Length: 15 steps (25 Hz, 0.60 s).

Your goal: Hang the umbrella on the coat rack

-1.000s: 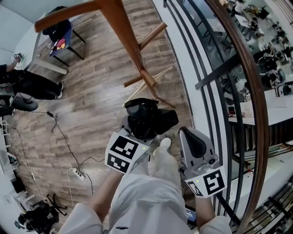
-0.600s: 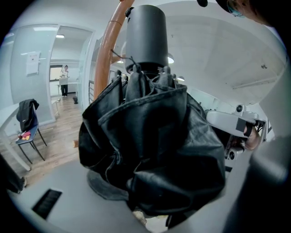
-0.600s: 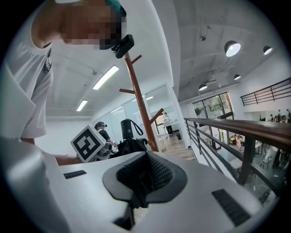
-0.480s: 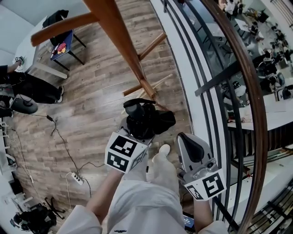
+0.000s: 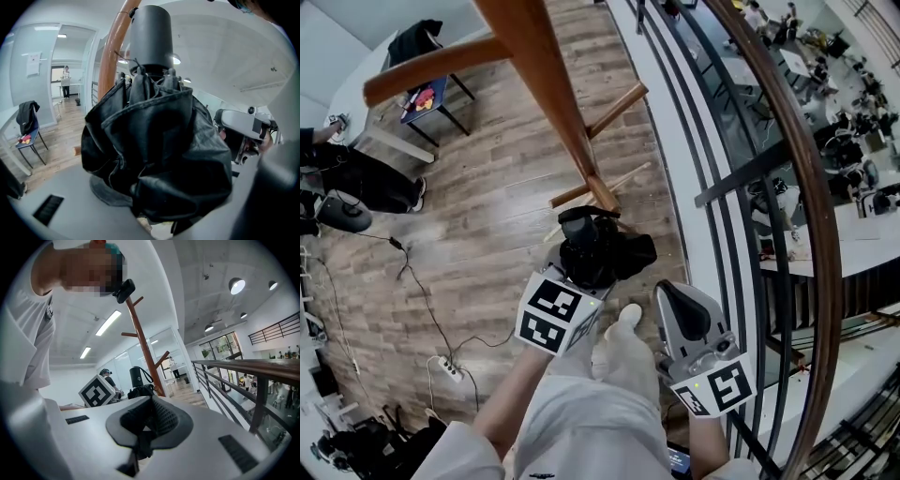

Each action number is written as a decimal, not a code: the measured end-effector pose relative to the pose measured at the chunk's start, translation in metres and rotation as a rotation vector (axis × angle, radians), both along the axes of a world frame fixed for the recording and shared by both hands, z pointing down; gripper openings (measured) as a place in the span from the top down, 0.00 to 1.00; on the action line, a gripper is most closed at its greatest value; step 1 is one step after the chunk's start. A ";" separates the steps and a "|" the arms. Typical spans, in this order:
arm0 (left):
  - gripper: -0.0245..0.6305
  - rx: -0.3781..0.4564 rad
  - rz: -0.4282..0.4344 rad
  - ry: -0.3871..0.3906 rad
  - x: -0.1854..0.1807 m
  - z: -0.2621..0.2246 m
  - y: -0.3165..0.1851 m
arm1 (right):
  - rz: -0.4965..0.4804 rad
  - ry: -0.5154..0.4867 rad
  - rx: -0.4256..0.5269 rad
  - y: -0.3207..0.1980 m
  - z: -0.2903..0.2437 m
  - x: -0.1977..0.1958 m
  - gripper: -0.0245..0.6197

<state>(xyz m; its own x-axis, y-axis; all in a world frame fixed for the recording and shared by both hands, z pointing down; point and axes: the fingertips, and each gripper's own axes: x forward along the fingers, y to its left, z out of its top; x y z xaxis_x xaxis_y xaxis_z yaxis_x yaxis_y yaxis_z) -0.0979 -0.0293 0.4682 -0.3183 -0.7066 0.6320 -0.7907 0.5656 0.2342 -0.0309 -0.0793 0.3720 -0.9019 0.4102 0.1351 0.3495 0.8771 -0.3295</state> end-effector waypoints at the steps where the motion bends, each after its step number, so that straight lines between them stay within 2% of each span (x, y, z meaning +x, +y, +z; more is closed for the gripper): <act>1: 0.59 -0.001 0.001 0.002 0.002 0.001 -0.001 | 0.000 0.000 -0.002 0.000 0.000 0.001 0.91; 9: 0.59 -0.021 -0.011 0.034 0.017 0.017 0.000 | 0.002 0.004 -0.004 -0.006 0.005 0.008 0.91; 15: 0.59 -0.026 -0.014 0.043 0.012 0.024 0.000 | 0.003 0.018 -0.007 -0.003 0.011 0.007 0.91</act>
